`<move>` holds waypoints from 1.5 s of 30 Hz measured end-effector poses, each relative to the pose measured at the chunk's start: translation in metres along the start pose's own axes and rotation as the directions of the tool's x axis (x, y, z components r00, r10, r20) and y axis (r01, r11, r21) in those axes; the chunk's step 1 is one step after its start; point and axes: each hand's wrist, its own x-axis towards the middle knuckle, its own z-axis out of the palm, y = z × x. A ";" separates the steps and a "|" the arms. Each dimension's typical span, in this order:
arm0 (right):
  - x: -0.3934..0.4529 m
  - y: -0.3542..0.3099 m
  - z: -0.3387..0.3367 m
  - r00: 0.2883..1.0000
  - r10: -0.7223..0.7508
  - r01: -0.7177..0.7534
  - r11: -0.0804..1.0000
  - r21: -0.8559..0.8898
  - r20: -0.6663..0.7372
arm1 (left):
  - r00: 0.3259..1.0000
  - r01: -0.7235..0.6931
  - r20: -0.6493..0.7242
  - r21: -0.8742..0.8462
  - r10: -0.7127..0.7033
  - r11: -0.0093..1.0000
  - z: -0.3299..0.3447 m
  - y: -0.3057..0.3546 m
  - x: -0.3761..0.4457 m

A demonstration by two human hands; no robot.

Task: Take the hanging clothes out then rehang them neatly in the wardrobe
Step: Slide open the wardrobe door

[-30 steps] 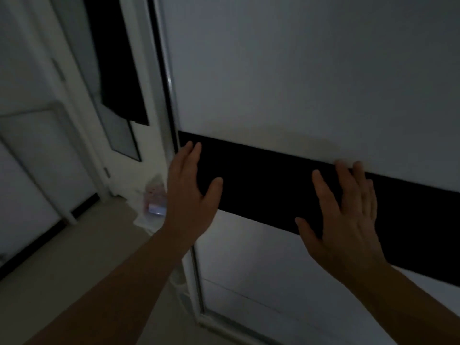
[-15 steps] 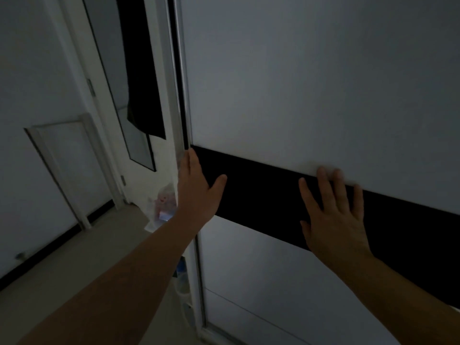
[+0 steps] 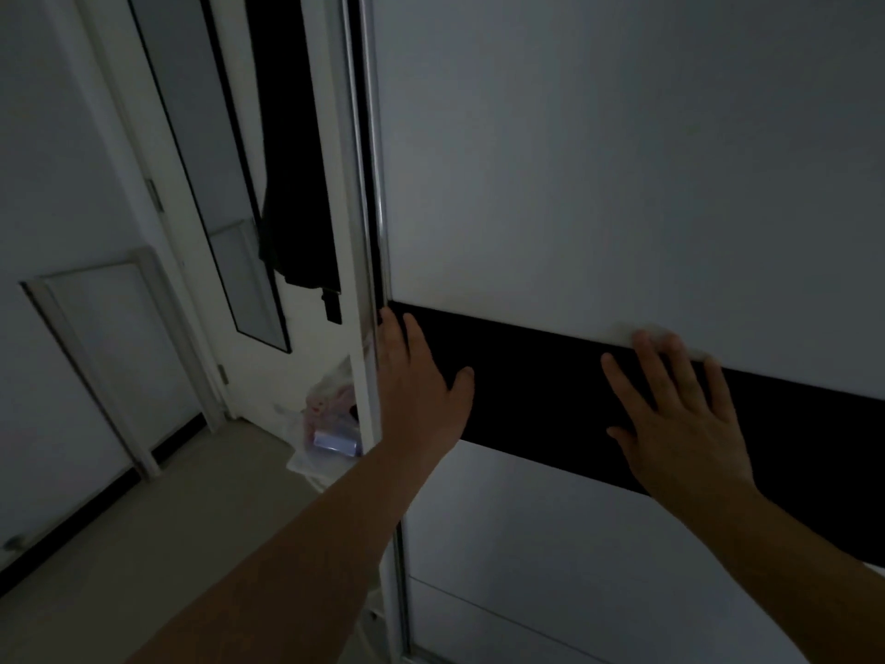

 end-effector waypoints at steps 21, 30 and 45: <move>-0.033 0.040 0.001 0.991 0.123 -0.122 0.992 -0.024 0.054 | 1.000 0.001 0.001 -0.248 -0.001 0.969 0.006 0.014 -0.005; -0.067 0.061 -0.013 0.902 0.385 -0.415 0.898 0.145 0.196 | 0.998 -0.023 0.036 -0.439 0.043 0.898 0.020 0.051 -0.012; -0.106 0.132 -0.041 0.644 0.618 -0.763 0.557 0.327 0.451 | 0.909 -0.021 0.351 -0.499 0.223 0.867 0.089 0.133 -0.033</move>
